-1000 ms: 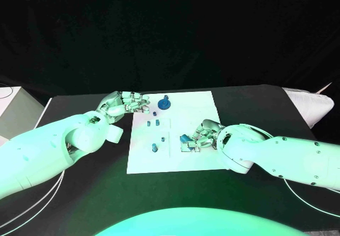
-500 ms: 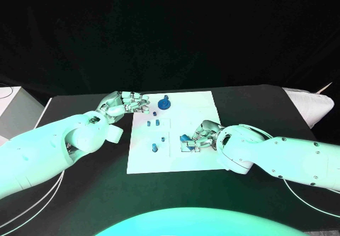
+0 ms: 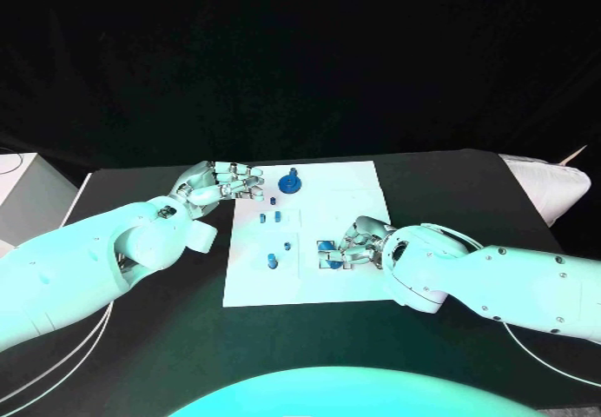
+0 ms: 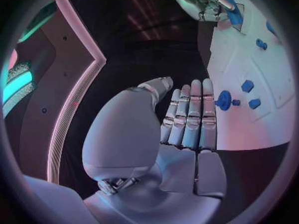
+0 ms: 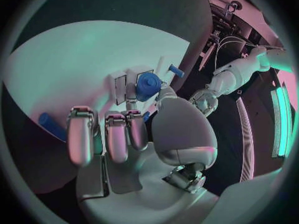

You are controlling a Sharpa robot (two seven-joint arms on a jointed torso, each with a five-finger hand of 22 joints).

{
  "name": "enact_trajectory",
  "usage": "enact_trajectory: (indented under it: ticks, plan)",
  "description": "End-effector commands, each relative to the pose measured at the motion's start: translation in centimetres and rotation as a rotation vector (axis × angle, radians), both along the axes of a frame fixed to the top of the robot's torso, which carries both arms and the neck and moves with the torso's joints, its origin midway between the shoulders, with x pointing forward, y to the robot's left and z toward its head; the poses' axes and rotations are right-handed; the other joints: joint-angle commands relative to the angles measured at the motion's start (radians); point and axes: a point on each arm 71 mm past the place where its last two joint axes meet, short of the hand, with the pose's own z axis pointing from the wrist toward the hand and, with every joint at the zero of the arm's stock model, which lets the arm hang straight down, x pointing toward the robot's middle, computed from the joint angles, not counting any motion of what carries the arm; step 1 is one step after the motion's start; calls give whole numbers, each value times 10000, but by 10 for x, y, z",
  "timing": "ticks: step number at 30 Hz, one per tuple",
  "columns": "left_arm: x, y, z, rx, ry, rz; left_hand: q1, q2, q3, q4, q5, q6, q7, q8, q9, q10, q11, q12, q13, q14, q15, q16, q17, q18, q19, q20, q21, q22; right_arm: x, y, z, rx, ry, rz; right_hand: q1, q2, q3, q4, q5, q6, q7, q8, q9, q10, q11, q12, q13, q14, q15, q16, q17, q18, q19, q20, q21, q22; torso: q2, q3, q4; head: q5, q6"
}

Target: Assemble the parts on the task board

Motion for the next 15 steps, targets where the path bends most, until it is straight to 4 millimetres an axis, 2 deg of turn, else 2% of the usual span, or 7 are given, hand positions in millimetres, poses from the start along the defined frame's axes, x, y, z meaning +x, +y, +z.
enact_trajectory:
  ticks: [1,15]
  plan:
    - [-1,-2,1,-150,-25,-130,-60,37,1,37,46,17,-9,-32,-10,65,37,-27,-9,71,23,-34,10,10,97,4,-39,-13,0,3,3,-145,-562,376,-196,-4,-137,-12,-215,-37,73,69,2,510,-90,27,2004,1028,-58,42,2632,-194,645,-78,69,1531,5,0,-3,4,1]
    - [-1,-1,0,-149,-10,-101,-57,44,12,44,47,18,-1,-34,-10,71,41,-45,-10,74,26,-48,21,9,104,4,-51,-17,-6,5,7,72,-664,928,-450,18,-269,-10,-489,-60,73,121,21,510,-88,13,2008,1028,-58,42,2632,-201,654,-78,94,1562,7,10,-9,33,-29]
